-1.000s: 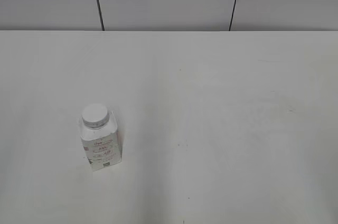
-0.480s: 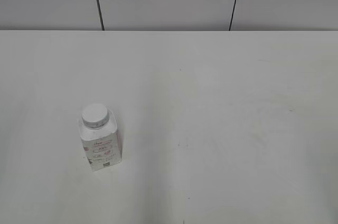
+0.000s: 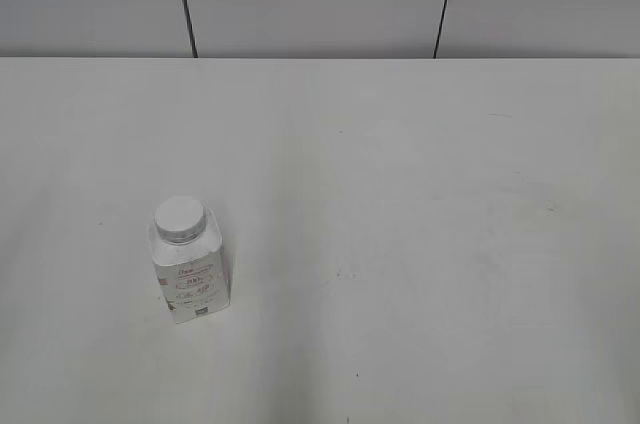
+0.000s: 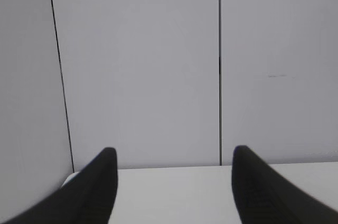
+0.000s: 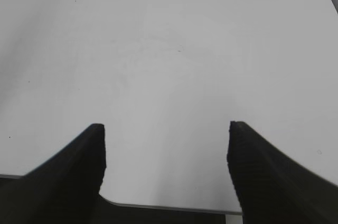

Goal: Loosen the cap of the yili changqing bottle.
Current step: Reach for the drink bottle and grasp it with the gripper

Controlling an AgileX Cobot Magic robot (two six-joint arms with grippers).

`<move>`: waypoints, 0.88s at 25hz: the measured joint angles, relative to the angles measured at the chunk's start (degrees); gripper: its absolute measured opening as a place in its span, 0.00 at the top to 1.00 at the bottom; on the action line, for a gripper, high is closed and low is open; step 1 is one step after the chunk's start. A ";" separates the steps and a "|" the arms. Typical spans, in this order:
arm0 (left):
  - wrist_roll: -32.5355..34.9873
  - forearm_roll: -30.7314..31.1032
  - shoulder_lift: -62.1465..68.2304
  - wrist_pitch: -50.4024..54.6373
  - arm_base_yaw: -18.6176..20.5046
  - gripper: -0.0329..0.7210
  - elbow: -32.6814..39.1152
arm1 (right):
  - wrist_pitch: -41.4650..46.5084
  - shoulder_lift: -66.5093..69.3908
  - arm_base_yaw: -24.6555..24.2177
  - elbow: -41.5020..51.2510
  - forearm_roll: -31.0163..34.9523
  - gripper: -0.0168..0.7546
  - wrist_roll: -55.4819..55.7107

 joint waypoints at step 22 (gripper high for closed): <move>0.00 -3.88 41.30 -30.27 0.00 0.40 0.02 | 0.00 0.00 0.00 0.00 0.00 0.25 0.00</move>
